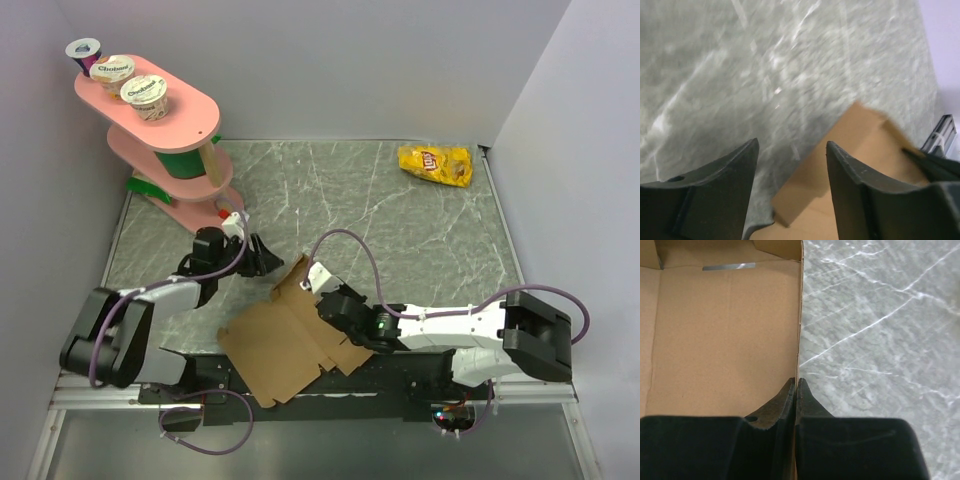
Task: Fold the paper box
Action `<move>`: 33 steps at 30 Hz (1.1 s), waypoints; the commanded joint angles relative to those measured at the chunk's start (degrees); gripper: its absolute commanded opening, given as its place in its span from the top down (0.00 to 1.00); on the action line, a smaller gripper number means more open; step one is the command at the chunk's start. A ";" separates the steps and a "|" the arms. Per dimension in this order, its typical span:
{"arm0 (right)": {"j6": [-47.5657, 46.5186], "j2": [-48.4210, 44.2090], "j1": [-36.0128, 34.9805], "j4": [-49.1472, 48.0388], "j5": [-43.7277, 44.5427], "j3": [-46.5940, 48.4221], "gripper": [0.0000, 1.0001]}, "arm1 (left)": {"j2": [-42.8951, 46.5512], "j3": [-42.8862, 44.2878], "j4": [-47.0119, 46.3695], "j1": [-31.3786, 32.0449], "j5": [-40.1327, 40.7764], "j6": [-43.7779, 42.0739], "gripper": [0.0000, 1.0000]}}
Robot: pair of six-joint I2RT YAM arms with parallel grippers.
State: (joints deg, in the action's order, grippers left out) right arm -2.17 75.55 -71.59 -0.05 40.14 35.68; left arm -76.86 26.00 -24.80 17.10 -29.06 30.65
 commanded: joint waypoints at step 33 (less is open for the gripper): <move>-49.60 4.61 -2.67 -29.13 6.09 -1.93 1.00 | -18.50 -6.05 -45.40 -0.05 -9.70 3.36 0.50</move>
State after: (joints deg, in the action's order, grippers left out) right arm -55.44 81.49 -73.63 -30.63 47.81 31.81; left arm -93.56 19.86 -57.65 16.95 -34.46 31.57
